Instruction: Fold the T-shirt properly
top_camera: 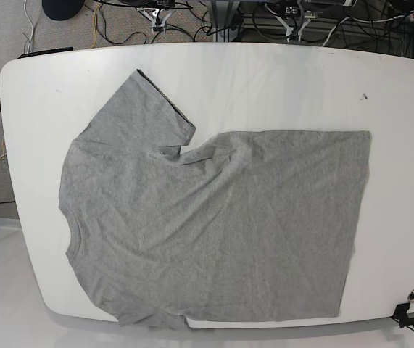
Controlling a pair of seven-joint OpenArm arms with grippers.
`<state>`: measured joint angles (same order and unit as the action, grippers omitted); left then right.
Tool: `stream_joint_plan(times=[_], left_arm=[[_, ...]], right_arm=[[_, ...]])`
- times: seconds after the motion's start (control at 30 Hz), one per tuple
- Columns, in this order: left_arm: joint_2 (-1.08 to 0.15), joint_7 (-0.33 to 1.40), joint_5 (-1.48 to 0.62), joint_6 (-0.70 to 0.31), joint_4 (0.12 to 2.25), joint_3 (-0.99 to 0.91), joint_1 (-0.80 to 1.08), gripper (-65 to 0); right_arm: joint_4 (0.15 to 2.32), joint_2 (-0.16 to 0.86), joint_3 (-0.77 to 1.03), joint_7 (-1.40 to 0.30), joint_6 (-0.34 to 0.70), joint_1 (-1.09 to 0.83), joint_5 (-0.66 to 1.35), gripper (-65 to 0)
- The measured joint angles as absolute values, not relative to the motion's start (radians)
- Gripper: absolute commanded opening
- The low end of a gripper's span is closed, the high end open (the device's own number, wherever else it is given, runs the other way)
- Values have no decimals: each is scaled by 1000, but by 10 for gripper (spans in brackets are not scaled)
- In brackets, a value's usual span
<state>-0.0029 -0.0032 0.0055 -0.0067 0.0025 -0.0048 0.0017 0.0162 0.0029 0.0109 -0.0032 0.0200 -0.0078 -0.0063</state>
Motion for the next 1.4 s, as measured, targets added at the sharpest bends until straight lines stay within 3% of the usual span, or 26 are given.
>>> stream_joint_plan(times=[1.4], left_arm=[[-9,-54,6,-8,28,-2,16,-650]], right_arm=[[38,9,5,-20,0,-28,-14,-637]])
